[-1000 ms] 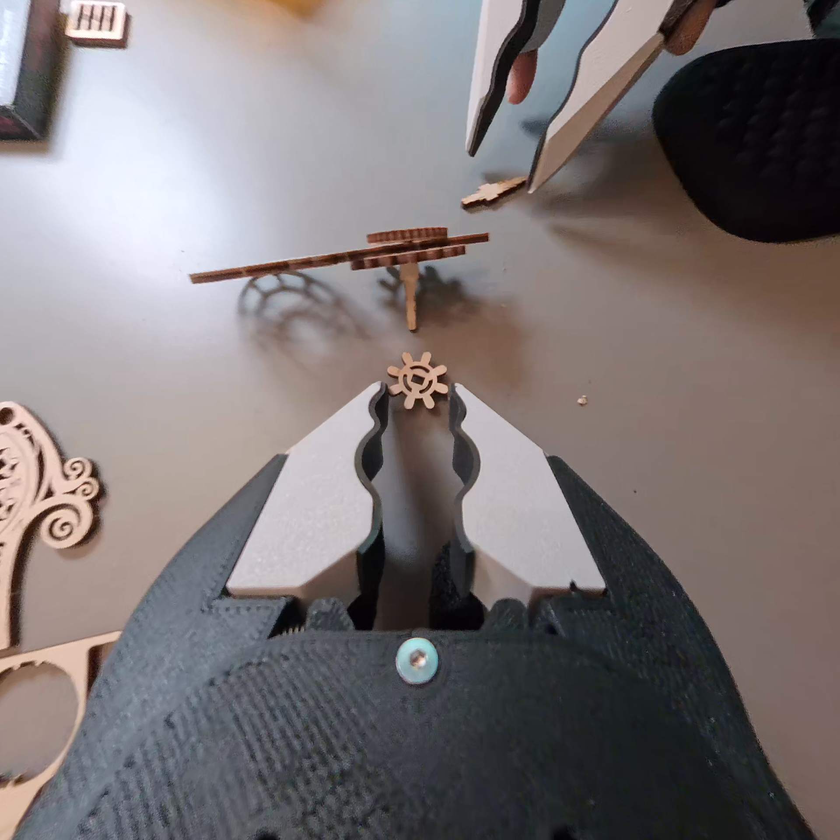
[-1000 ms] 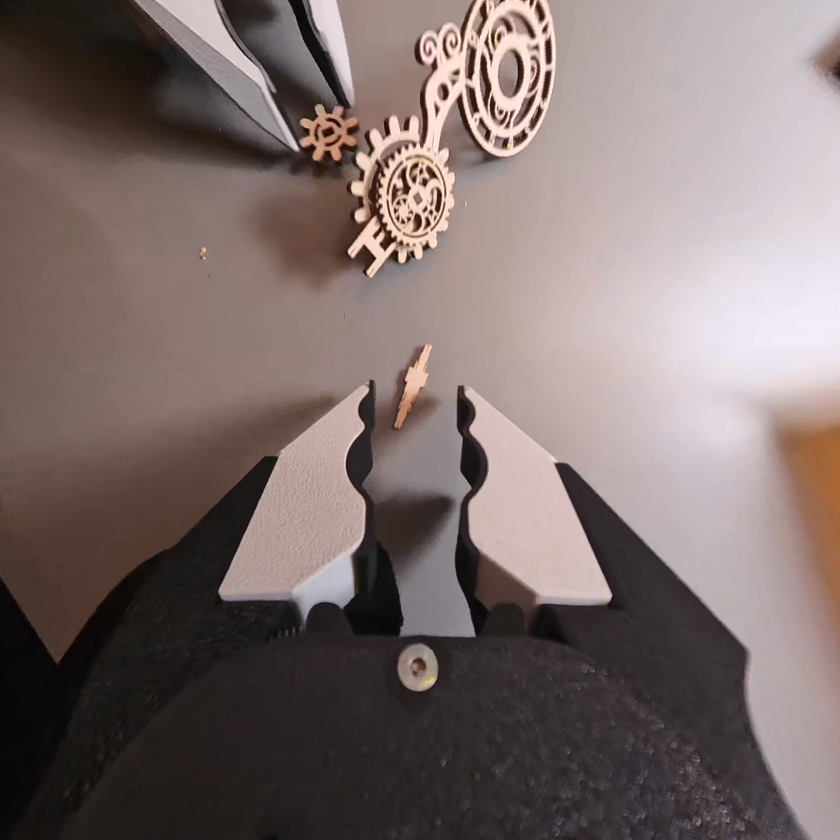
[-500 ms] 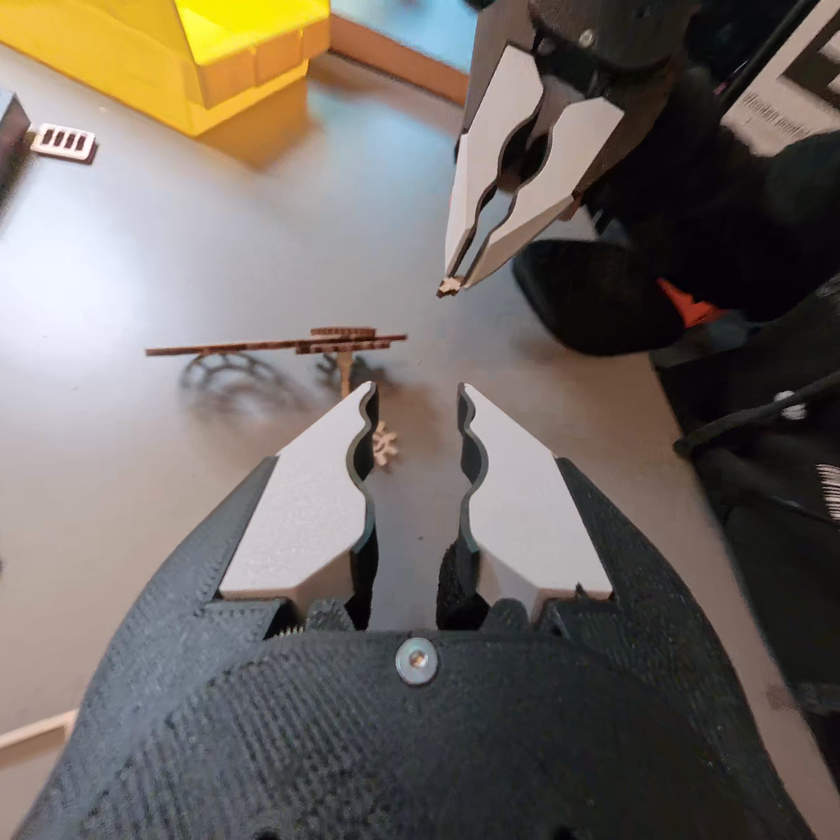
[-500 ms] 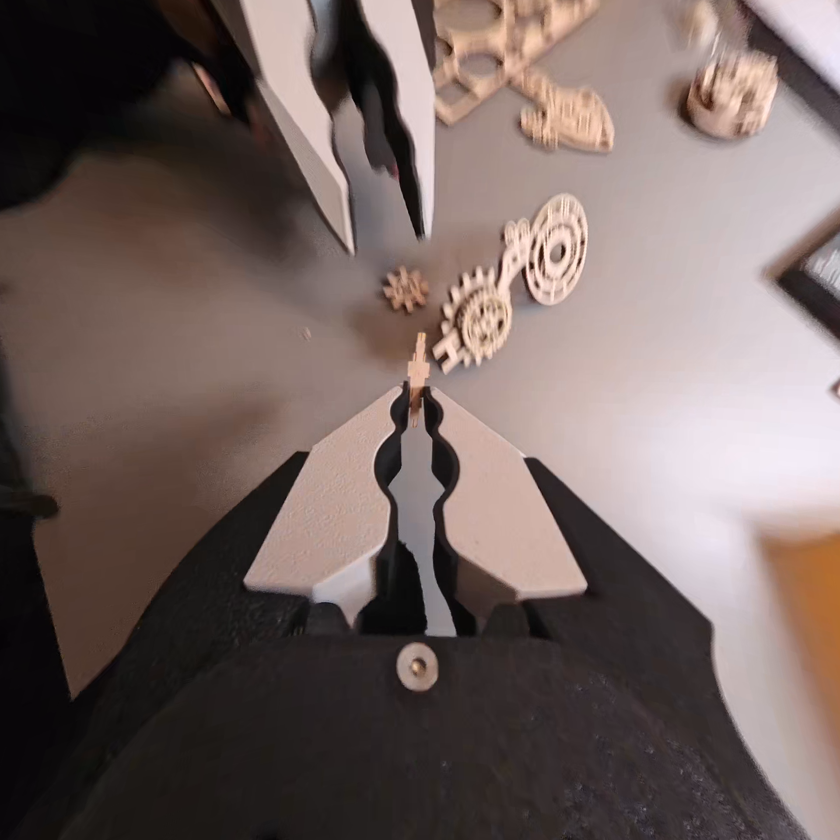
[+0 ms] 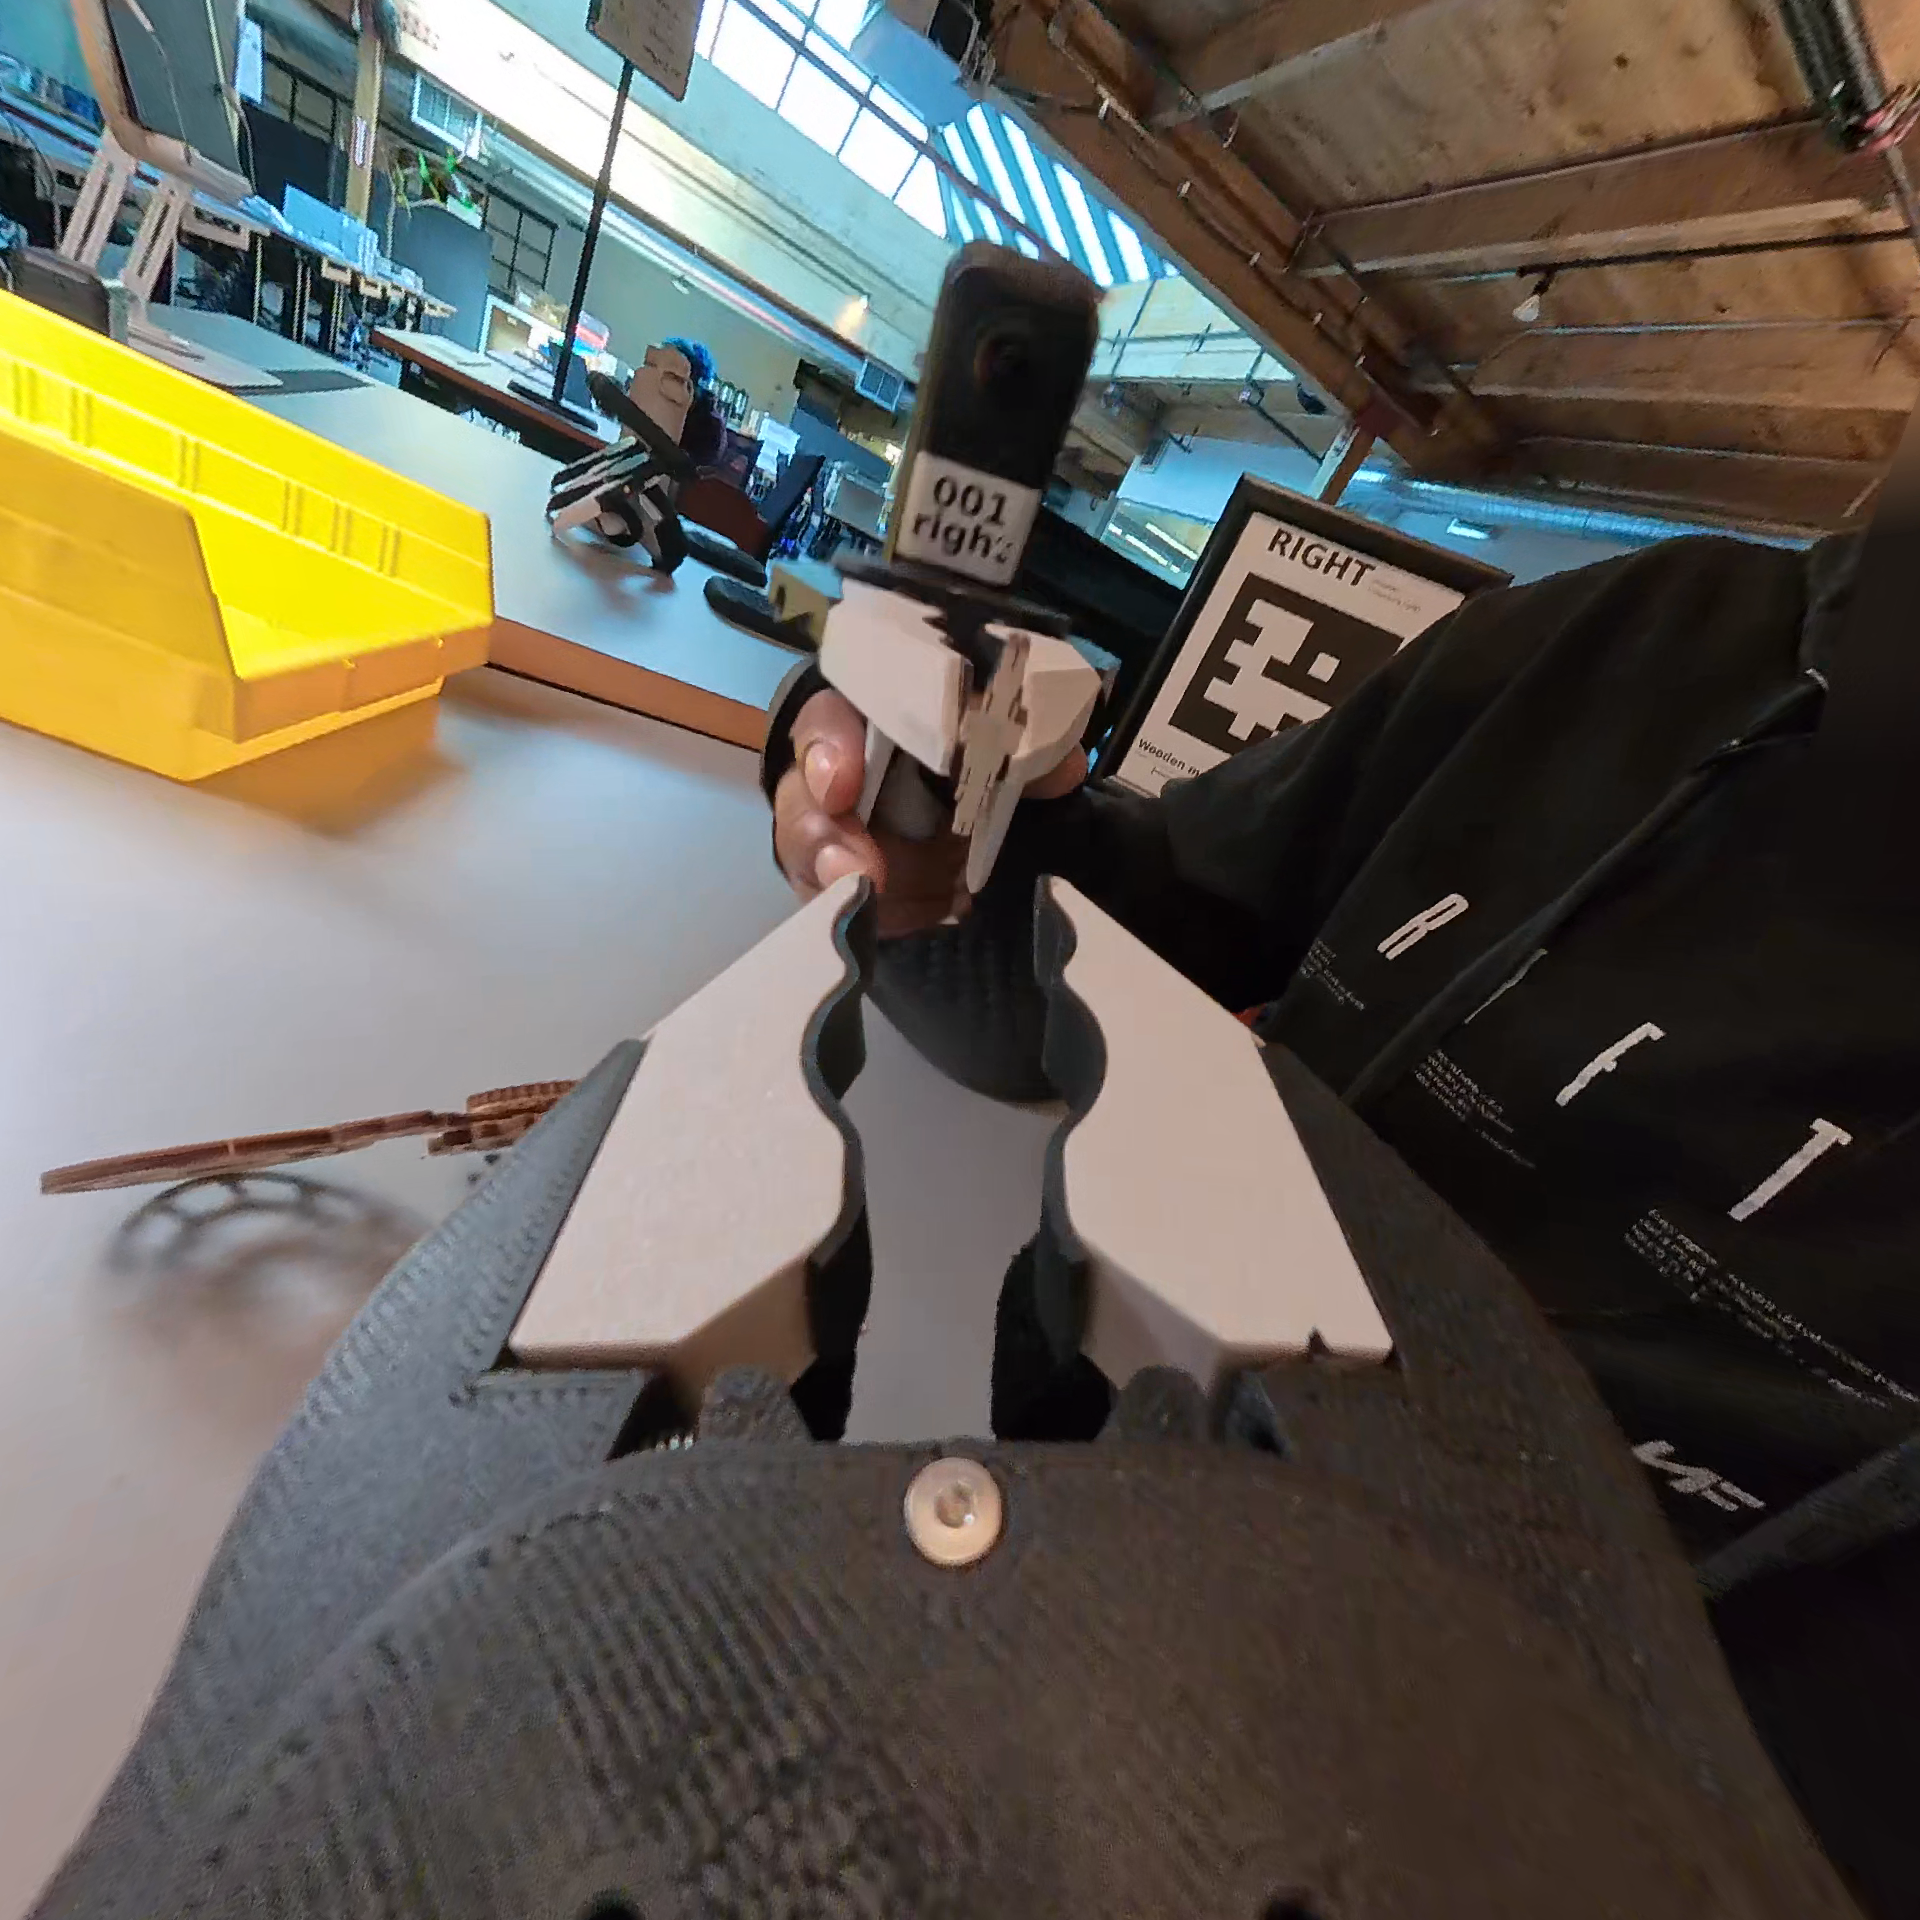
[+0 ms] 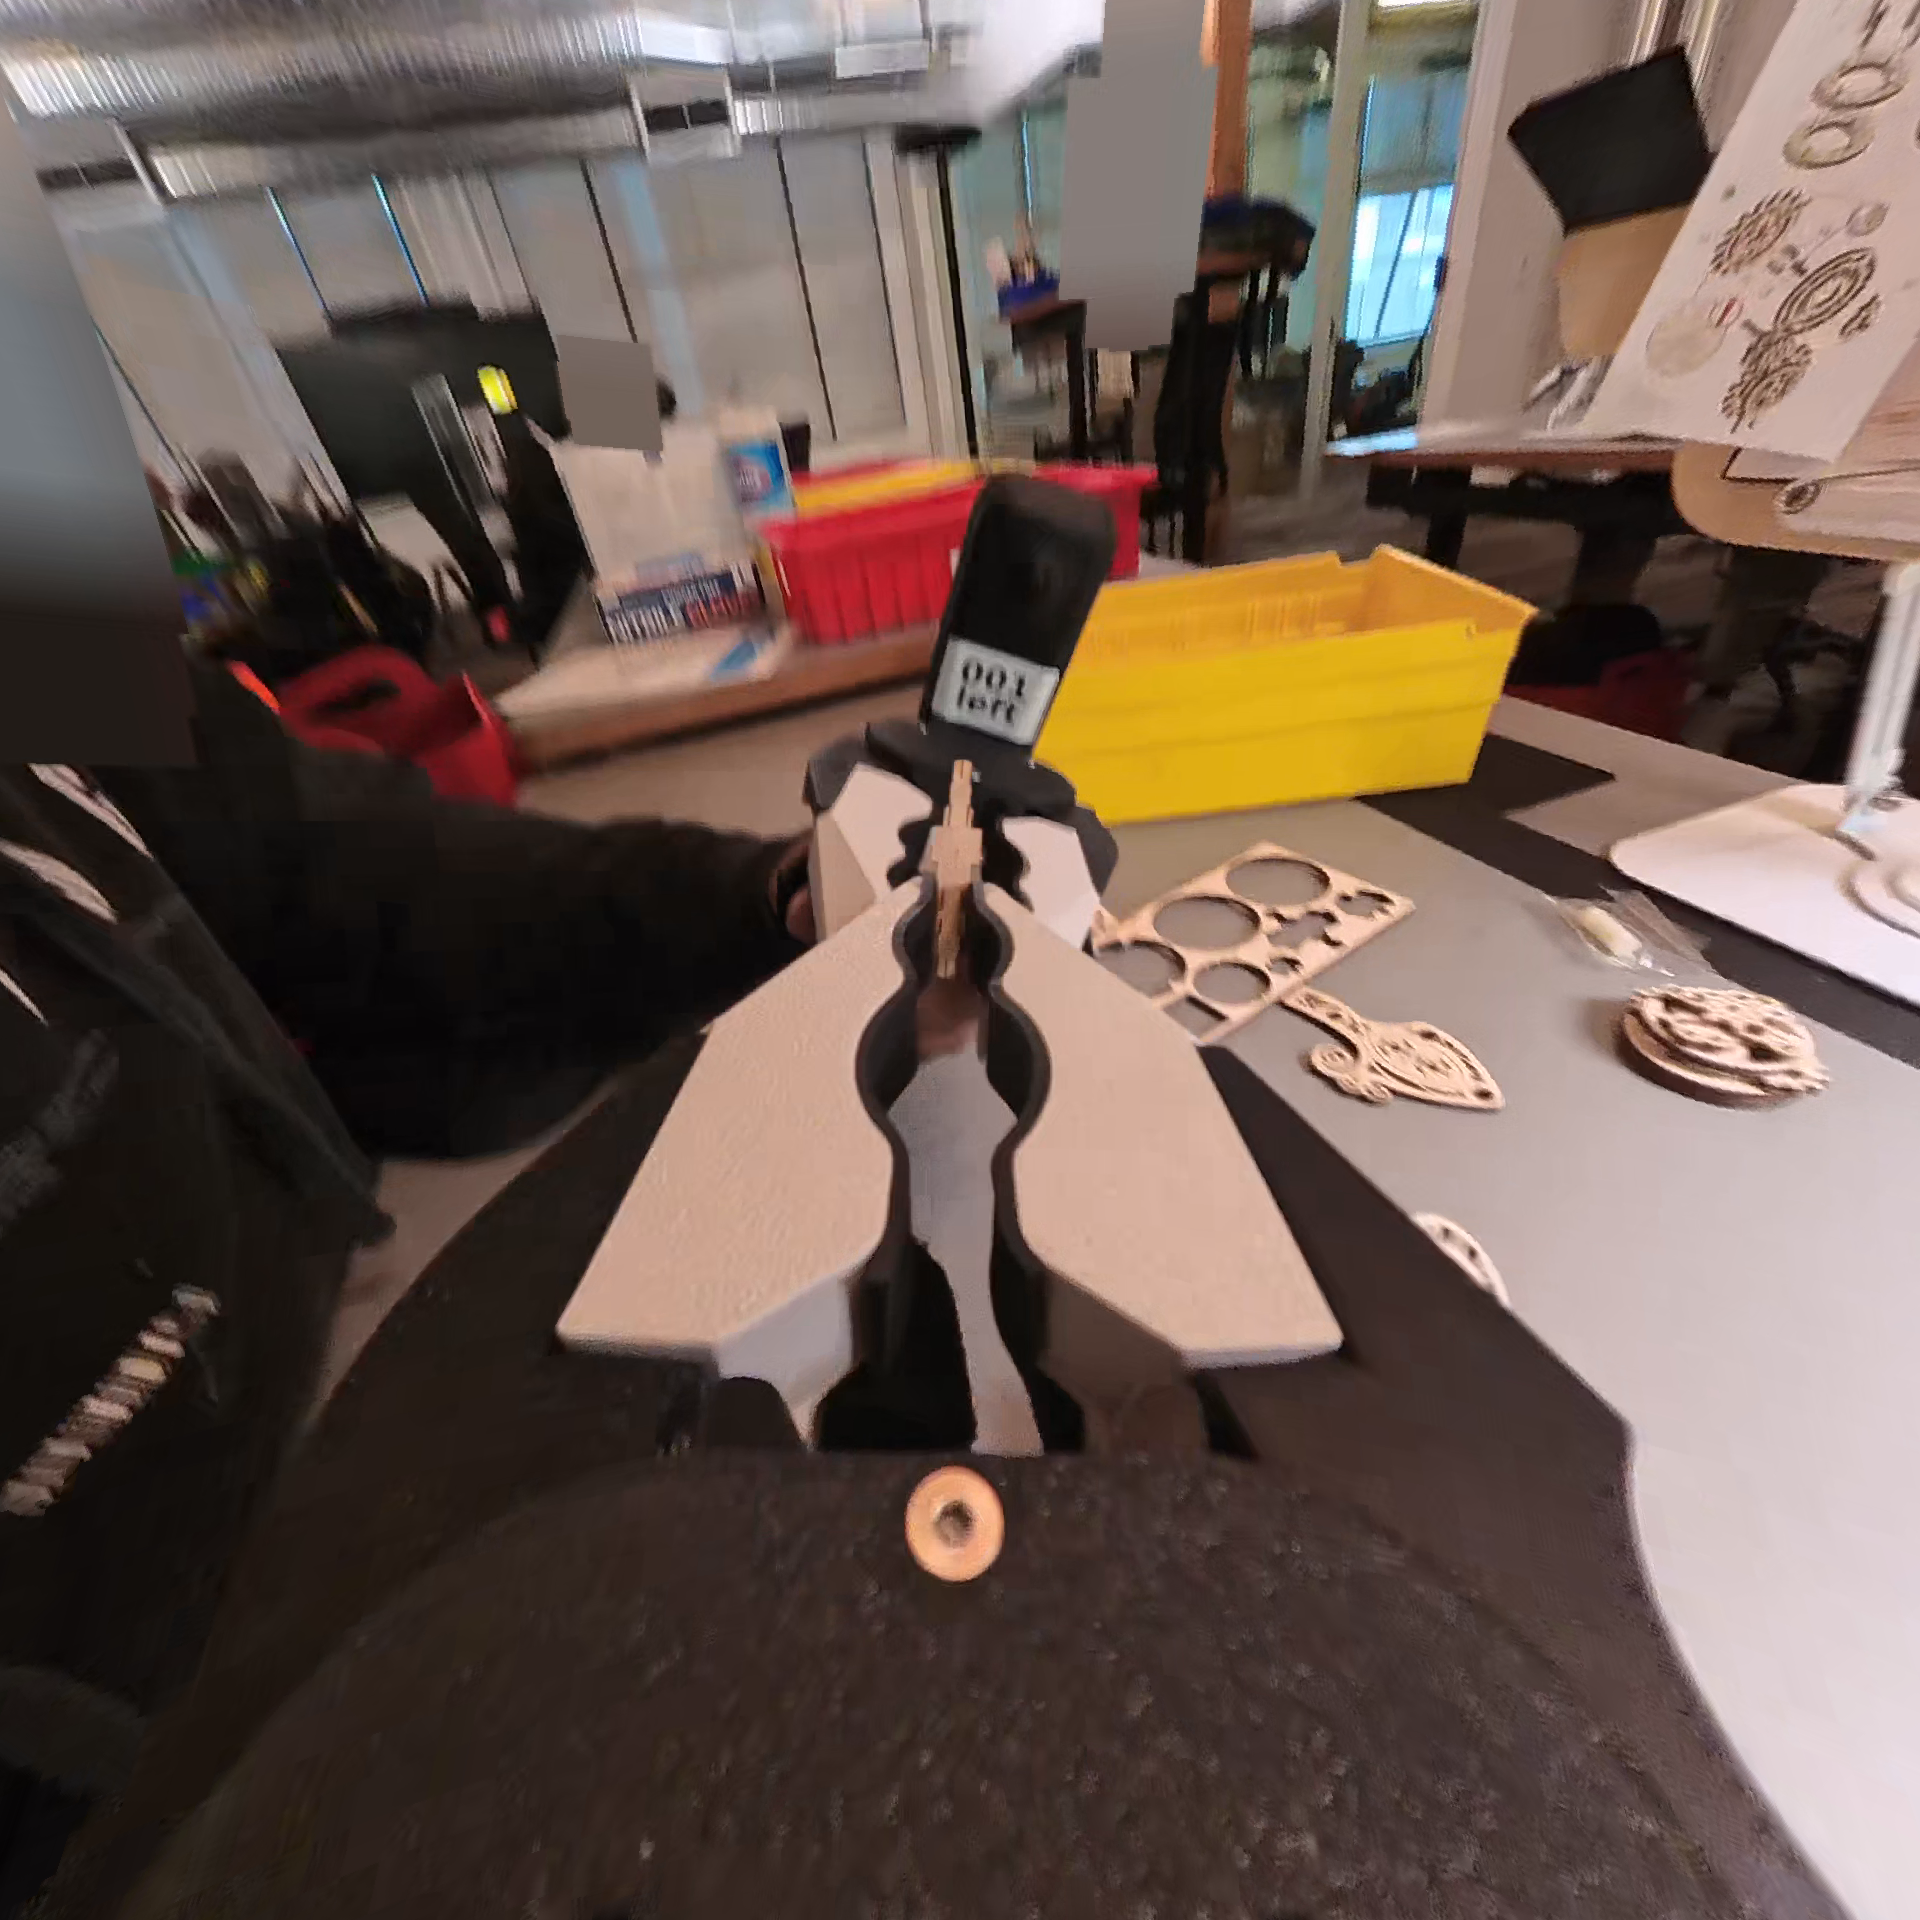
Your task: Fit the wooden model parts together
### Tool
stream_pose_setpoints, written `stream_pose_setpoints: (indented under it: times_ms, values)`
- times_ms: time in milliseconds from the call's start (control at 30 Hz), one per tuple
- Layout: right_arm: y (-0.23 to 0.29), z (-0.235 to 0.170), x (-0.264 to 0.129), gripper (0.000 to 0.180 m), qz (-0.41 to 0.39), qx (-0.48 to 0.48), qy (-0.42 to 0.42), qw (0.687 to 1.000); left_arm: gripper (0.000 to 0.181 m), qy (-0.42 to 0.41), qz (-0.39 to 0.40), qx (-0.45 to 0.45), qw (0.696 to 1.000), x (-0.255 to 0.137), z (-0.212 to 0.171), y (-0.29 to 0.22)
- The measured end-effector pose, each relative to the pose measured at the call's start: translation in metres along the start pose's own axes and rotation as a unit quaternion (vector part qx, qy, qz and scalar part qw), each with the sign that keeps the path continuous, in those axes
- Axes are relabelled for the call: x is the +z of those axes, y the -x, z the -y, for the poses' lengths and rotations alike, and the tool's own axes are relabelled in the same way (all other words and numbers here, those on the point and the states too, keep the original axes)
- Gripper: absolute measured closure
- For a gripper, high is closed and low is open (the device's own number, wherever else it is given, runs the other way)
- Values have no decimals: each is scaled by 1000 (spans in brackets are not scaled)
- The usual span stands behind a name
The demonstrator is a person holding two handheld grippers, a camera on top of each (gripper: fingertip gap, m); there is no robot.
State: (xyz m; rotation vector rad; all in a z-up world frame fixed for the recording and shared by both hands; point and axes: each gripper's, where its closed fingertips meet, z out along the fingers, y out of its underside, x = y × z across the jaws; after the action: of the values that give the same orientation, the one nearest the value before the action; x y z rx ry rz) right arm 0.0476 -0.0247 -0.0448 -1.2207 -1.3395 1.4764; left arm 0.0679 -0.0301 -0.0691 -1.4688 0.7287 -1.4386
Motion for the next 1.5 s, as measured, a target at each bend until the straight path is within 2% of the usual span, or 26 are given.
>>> stream_pose_setpoints:
  times_ms: [133, 300, 500, 567, 667, 767, 833, 933, 1033, 1133, 1300, 1500]
  values:
    - [-3, 7, 10, 176, 13, 73, -72, 995, 156, -11, 10, 17, 1000, 6, 2, -1]
    - [-10, 4, 15, 177, 8, 89, -107, 990, 181, -45, 36, 17, 998, -2, 15, 5]
    - [-17, 2, 8, 180, 13, 109, -128, 986, 181, -63, 70, 25, 995, -20, 28, 15]
    - [-21, 0, 6, 180, 10, 110, -122, 986, 181, -52, 81, 34, 995, -23, 27, 18]
    - [-22, -4, 3, 165, 16, 88, -91, 992, 180, 13, 131, 70, 989, -24, 14, 29]
    - [-21, -8, 1, 152, 15, 41, -36, 998, 180, 117, 182, 147, 965, -24, -7, 38]
    - [-22, -16, 1, 151, 5, 2, 11, 1000, 181, 158, 195, 181, 951, -23, -16, 39]
    - [-22, -32, 1, 155, 1, -29, 67, 997, 180, 170, 190, 191, 948, -19, -19, 37]
    - [-24, -32, 1, 170, -12, -48, 56, 997, 181, 185, 187, 196, 945, -18, -24, 37]
    - [-22, -34, 0, 166, -1, -46, 60, 997, 181, 187, 180, 188, 947, -18, -26, 36]
    - [-19, -36, 0, 176, 6, -56, 62, 996, 180, 192, 175, 183, 948, -18, -29, 36]
    - [-16, -38, -2, 177, 19, -51, 60, 997, 180, 190, 158, 171, 954, -16, -32, 33]
